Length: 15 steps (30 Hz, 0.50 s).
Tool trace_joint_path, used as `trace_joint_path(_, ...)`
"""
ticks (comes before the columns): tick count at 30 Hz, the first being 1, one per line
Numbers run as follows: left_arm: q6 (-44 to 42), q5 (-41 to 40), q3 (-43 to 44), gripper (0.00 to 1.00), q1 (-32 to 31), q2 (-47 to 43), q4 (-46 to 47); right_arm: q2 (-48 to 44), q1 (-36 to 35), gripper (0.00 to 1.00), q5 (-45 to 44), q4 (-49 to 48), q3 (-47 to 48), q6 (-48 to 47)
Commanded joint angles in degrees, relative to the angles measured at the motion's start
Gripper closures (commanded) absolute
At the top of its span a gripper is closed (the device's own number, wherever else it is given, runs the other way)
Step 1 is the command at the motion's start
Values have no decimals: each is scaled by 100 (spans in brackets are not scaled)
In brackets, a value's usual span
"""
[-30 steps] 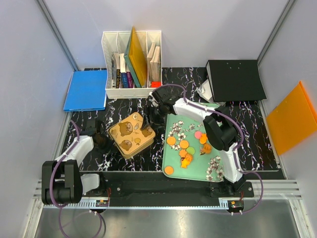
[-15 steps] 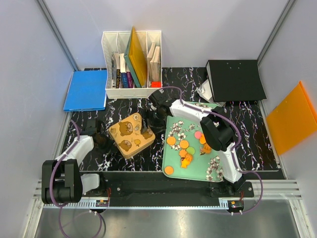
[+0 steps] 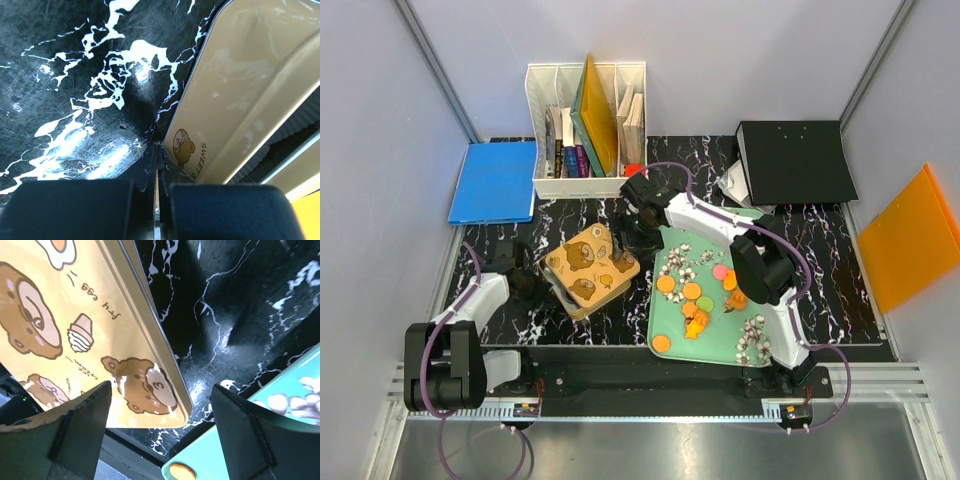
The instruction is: Pack the cookies
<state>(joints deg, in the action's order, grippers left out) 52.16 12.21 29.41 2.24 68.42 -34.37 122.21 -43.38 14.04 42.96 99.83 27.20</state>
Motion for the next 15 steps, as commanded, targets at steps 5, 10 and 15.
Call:
trace_joint_path(5, 48, 203, 153, 100, -31, -13, 203, -181, 49, 26, 309, 116, 265, -110)
trace_joint_path(10, 66, 203, 127, 100, -22, -66, 203, -75, -65, 36, 529, 98, 405, -92)
trace_joint_path(15, 57, 212, 162, 100, -22, -48, 211, 4, -119, 43, 705, 90, 520, -48)
